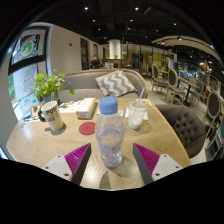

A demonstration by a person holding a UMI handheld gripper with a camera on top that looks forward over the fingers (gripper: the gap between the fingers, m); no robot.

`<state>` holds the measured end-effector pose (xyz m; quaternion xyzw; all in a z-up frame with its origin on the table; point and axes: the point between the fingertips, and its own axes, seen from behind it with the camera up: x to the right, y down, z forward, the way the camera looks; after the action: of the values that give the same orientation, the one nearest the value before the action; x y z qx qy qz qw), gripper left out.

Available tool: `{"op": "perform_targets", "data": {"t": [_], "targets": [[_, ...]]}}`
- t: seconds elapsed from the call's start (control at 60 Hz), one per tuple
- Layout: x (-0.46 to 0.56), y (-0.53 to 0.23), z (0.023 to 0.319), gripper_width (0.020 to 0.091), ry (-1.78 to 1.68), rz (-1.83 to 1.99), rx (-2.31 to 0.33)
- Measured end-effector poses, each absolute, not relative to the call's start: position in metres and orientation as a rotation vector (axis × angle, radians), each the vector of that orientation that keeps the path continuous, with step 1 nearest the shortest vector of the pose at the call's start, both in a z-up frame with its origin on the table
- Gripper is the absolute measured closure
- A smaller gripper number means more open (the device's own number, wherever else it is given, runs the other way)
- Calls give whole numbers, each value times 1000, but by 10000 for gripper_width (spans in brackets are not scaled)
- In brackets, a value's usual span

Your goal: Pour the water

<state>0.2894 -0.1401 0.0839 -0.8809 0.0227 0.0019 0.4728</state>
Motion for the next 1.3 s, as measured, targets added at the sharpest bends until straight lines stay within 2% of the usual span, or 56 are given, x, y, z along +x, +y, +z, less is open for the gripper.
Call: {"op": "perform_targets", "data": {"t": [0.05,0.1,0.267,0.35,0.467,0.533,0.617,0.633,0.833,0.95,1.1,1.3], "targets": [[291,-126,78,257,49,19,-2147],[290,-113,74,306,36,29,-2134],[285,-91,59,580,-5,36,-2107],[285,-88,61,616,10,38,-2084],[287,-88,63,720,30,40,-2066],[287,-88,63,751,29,28,-2065],[285,-89,63,749,21,20,-2072],[285,-89,63,793,19,20,-2071],[283,-89,63,793,32,-20,-2081],[282,-86,74,793,34,-77,-2078],[282,-68,116,793,-24,-252,-2050],[263,-21,192,793,-275,-645,-1957]]}}
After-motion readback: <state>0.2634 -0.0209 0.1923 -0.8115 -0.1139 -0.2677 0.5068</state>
